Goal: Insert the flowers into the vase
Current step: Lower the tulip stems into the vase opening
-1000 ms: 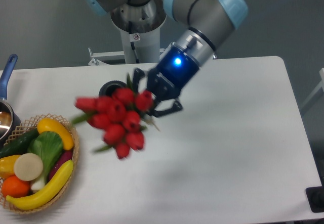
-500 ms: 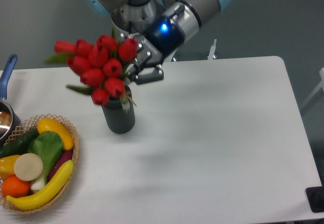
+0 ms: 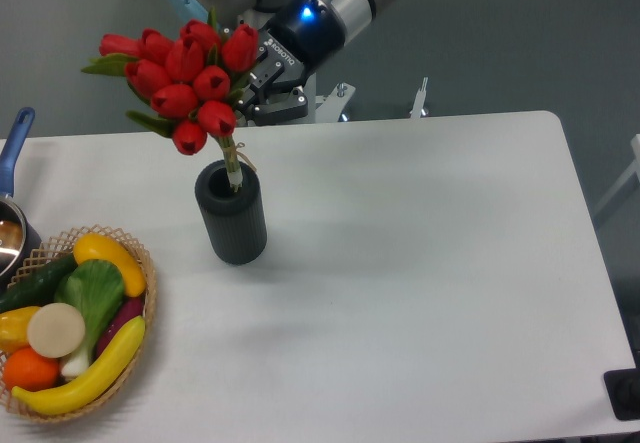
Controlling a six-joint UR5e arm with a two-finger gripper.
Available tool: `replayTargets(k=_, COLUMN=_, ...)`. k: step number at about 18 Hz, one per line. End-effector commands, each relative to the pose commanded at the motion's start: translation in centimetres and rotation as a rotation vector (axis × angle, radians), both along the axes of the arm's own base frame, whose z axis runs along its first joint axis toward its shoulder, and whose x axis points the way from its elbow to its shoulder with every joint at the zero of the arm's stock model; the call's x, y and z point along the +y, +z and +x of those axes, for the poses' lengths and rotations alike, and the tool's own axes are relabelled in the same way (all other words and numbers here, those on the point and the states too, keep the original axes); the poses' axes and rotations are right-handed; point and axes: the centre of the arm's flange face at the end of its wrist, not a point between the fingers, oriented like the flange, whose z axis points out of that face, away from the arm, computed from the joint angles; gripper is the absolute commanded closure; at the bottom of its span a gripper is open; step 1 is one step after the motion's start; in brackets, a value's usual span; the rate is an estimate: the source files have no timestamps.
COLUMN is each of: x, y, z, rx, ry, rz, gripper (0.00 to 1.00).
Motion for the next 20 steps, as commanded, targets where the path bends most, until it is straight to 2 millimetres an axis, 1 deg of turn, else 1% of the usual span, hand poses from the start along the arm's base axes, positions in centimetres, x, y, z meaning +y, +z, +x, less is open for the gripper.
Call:
replayTargets(k=1, x=-0.2, y=-0.5, z=0.4, rx=-0.006, ry=0.000, rz=-0.003, gripper=0.99)
replayTargets(k=5, x=-0.8, y=-1.3, z=2.2, rx=-0.015, ry=-0.007, rz=-0.007, gripper=0.98)
replayTargets(k=7, x=-1.0, y=-2.5, z=2.5, rx=-0.023, ry=-0.007, rz=-0.013, gripper=0.97)
replayTargets(k=8, x=-1.1, y=-3.7, z=2.4, rx=-0.004, ry=-0.010, rz=-0.009, gripper=0.96)
replayTargets(k=11, x=-1.0, y=-6.5, z=2.2, rx=0.022, ry=-0.024, rz=-0.005, gripper=0.95)
replayTargets(k=12, x=-1.0, y=-7.2, z=2.1, rx=0.022, ry=-0.027, rz=-0.005, gripper=0.95)
replayTargets(k=15, x=-0.6, y=-9.0, z=1.2, rx=0.034, ry=-0.036, rz=-0.002, gripper=0.89)
replayTargets(k=18, x=-0.3, y=-11.0, z=0.6, rx=0.044, ry=-0.046, rz=0.001, gripper=0.87)
replayTargets(k=20, x=-0.4, y=-12.2, z=0.7, rx=0.043, ry=-0.051, rz=-0.001, gripper=0.86)
